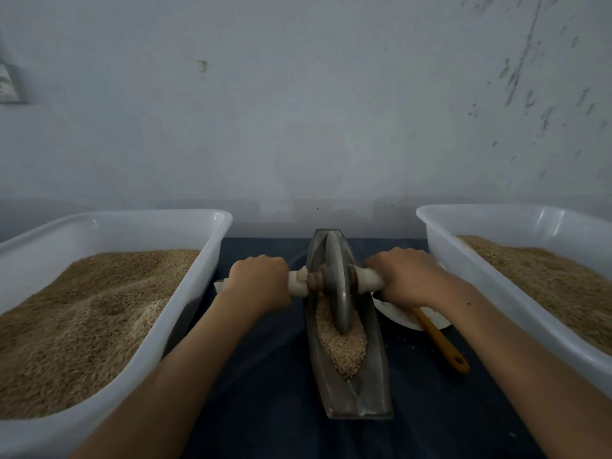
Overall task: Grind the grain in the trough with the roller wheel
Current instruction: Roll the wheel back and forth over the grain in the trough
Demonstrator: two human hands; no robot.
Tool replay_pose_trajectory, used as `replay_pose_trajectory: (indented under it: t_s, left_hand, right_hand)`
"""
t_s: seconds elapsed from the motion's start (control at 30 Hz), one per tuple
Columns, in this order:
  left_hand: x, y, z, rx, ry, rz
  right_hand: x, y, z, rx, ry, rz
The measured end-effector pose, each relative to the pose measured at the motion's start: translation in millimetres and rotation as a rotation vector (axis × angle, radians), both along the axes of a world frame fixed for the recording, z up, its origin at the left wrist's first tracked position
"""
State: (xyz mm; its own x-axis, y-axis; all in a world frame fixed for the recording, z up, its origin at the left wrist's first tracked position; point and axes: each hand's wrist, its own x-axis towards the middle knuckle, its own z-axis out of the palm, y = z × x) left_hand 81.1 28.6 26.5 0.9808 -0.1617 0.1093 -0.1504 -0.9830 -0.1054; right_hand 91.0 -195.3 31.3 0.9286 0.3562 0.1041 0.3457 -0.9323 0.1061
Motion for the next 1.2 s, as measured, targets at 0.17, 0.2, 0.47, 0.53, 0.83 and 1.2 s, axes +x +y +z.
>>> replay_pose_trajectory:
  t_s: [0.17, 0.2, 0.47, 0.53, 0.83, 1.2]
  left_hand:
    - [0.5, -0.8, 4.1, 0.018, 0.048, -0.012]
    - [0.8, -1.2, 2.9, 0.015, 0.024, -0.006]
    - [3.6, -2.6, -12.9, -0.074, -0.238, 0.013]
    - [4.5, -1.0, -13.7, -0.082, -0.208, 0.013]
    - [2.4, -0.6, 4.0, 0.044, 0.081, 0.010]
    - [-2.9, -8.7, -5.9, -0.048, -0.183, 0.073]
  right_hand:
    - [-4.9, -2.4, 4.7, -0.004, 0.123, -0.009]
    - [-4.7, -1.7, 3.2, 0.000, 0.095, -0.013]
    - [1.8, 6.6, -18.6, 0.058, -0.295, -0.051]
    - [1.8, 6.9, -17.2, 0.034, -0.290, -0.043]
    - [-7.0, 0.4, 8.5, -0.005, 0.203, -0.022]
    - [5.4, 2.9, -21.0, 0.083, -0.285, -0.034]
